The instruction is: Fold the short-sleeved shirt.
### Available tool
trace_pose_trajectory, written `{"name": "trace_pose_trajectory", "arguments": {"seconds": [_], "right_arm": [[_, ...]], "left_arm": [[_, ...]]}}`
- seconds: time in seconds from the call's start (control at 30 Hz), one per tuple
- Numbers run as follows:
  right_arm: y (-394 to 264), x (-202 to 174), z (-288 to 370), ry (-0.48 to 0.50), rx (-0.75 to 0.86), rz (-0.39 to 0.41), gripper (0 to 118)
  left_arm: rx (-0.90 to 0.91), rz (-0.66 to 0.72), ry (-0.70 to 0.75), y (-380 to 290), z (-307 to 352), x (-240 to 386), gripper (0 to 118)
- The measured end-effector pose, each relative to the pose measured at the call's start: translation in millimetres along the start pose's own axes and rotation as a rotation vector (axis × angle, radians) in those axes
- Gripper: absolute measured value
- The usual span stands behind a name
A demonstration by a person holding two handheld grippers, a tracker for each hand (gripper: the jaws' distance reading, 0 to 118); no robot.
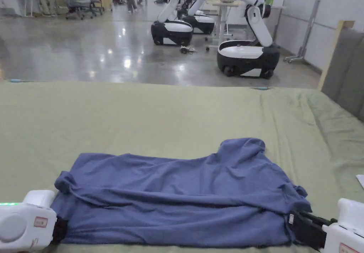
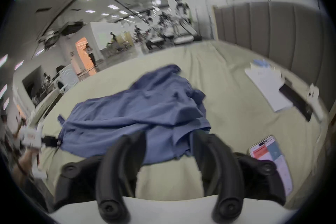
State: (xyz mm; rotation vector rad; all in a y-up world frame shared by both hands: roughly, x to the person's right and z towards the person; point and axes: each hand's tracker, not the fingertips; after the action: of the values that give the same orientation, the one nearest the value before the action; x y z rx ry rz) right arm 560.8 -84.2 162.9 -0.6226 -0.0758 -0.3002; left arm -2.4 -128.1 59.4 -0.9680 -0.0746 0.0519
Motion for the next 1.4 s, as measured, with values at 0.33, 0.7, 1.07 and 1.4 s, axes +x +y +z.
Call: {"name": "trace_pose_trajectory", "arguments": {"seconds": [0.33, 0.7, 1.07, 1.4], "right_arm": [[-2, -3, -74, -0.091, -0.204, 0.069, 4], [0, -15, 17, -0.172, -0.088, 0.13, 4], [-81, -5, 90, -0.148, -0.124, 0.186, 9], [-65, -16, 156, -0.072, 0.252, 0.16, 74]], "left_arm": [[0.014, -0.036, 0.021, -11, 12, 18, 8], [0.206, -0.01, -0.153, -36, 118, -9, 6], [0.19, 0.08, -0.203, -156, 158, -24, 25], [0.562, -0.083, -0.084, -155, 208, 17, 73]]}}
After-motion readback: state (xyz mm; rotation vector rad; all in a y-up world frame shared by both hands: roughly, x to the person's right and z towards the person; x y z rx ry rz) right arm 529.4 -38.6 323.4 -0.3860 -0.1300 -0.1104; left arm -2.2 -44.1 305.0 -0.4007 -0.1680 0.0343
